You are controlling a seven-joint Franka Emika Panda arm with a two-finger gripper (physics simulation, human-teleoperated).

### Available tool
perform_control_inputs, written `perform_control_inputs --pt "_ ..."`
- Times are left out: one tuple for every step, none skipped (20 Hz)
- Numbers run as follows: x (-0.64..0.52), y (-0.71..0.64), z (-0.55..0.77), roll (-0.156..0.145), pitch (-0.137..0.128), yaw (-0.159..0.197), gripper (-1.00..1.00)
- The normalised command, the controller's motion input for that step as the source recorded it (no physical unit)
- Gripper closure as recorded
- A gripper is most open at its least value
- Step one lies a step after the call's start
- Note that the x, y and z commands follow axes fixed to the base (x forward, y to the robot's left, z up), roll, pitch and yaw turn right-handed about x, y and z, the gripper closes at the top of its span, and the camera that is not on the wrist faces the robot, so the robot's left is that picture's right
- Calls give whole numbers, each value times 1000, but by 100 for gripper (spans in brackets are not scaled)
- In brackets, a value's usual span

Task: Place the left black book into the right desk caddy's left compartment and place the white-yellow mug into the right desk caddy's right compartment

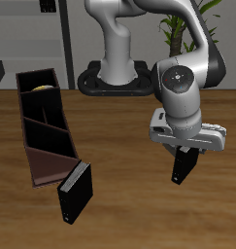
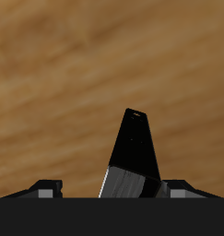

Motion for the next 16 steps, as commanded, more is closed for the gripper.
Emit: perform_control_inputs --pt "-50 -99 -7 33 20 -71 100" --pt "-17 -118 185 -28 -13 -4 100" --pt "-1 -35 276 25 -39 27 100" --pt "12 -197 444 -14 -63 32 100" --pt "31 -134 316 -26 -32 -26 100" --pt "-106 -72 432 16 -75 25 100" --pt "-30 -97 440 14 -48 33 100" --pt "-99 -146 679 -32 -82 1 100" --pt "-75 -66 464 48 -54 -6 100" --pt "-90 -78 683 1 -53 -17 100" --pt "-133 -123 786 2 -75 -29 100" --pt "-120 -87 884 6 -112 36 100" --pt "-223 -166 955 18 -48 -92 100" --pt "-238 -97 1071 -2 -117 6 100" --pt "-272 -212 1131 -7 -103 -24 100" --pt "-353 -234 1164 19 -77 -92 100"
